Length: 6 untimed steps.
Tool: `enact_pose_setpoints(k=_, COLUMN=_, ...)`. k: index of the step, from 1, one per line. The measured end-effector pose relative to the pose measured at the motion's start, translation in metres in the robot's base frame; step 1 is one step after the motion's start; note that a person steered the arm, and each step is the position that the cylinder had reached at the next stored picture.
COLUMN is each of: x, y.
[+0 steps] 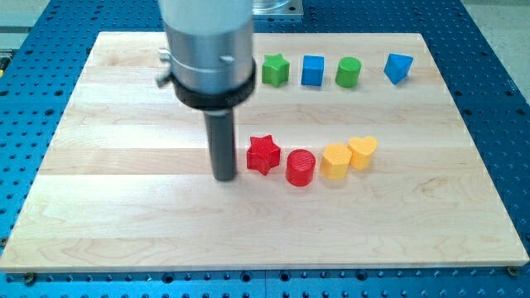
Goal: Move the triangle vertically to the green circle
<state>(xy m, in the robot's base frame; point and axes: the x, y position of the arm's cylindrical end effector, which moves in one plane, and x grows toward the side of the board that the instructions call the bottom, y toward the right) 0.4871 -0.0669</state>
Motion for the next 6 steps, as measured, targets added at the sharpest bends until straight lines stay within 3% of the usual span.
enact_pose_setpoints(k=1, x=-0.056, y=0.019)
enact_pose_setpoints(k=2, x=-0.061, y=0.16)
enact_pose_setpoints(k=3, x=-0.112, y=0.293)
enact_pose_setpoints(k=4, x=-0.189, y=0.361)
enact_pose_setpoints(k=5, x=-0.206, y=0.319)
enact_pose_setpoints(k=6, x=-0.166, y=0.258)
